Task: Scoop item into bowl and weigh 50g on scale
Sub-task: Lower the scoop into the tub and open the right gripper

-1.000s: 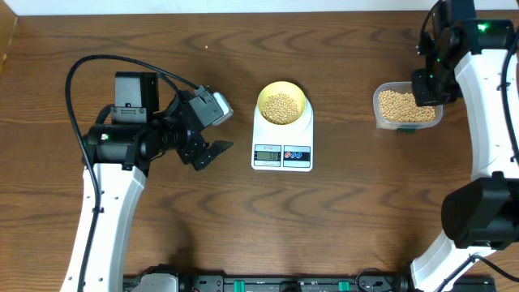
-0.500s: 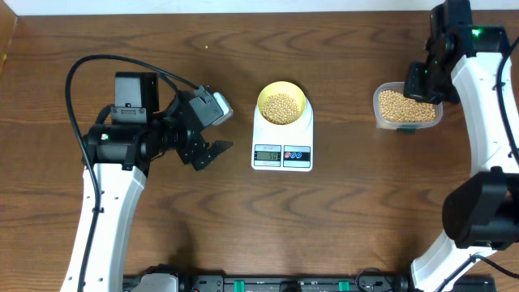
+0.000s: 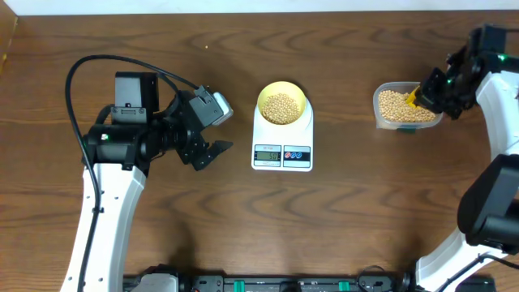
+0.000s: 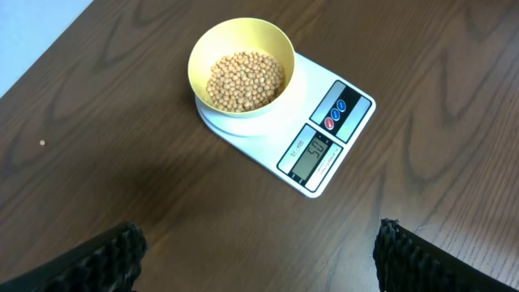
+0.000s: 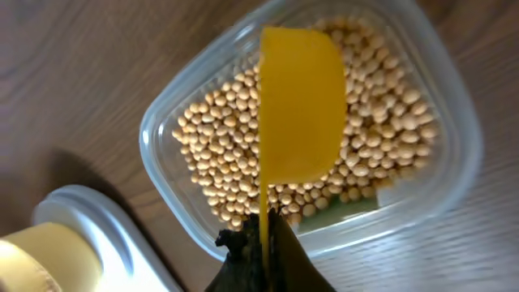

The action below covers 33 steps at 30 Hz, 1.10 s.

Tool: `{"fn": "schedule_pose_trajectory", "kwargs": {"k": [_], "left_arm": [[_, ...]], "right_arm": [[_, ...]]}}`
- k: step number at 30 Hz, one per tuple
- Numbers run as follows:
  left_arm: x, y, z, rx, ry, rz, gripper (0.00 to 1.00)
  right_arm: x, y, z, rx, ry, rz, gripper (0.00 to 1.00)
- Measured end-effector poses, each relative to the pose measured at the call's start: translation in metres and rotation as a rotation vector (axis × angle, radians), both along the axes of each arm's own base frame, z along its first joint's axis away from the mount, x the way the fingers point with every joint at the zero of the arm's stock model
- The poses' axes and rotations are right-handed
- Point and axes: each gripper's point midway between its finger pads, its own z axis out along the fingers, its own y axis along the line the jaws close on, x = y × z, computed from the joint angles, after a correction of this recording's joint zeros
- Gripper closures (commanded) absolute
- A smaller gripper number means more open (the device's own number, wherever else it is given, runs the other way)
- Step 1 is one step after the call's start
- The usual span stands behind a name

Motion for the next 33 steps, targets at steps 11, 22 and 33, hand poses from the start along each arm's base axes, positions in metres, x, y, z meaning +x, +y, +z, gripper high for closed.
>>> {"fn": "schedule_pose_trajectory", "kwargs": {"k": [11, 22, 33], "left_arm": [[0.000, 0.000, 0.000, 0.000, 0.000, 0.000, 0.08], [0.000, 0.000, 0.000, 0.000, 0.000, 0.000, 0.08], [0.000, 0.000, 0.000, 0.000, 0.000, 0.000, 0.08]], "right_arm": [[-0.020, -0.013, -0.002, 0.196, 0.039, -0.093, 0.34], [-0.037, -0.019, 0.050, 0.182, -0.063, -0.075, 0.09], [-0.058, -0.010, 0.119, 0.094, -0.234, -0.046, 0.17]]}}
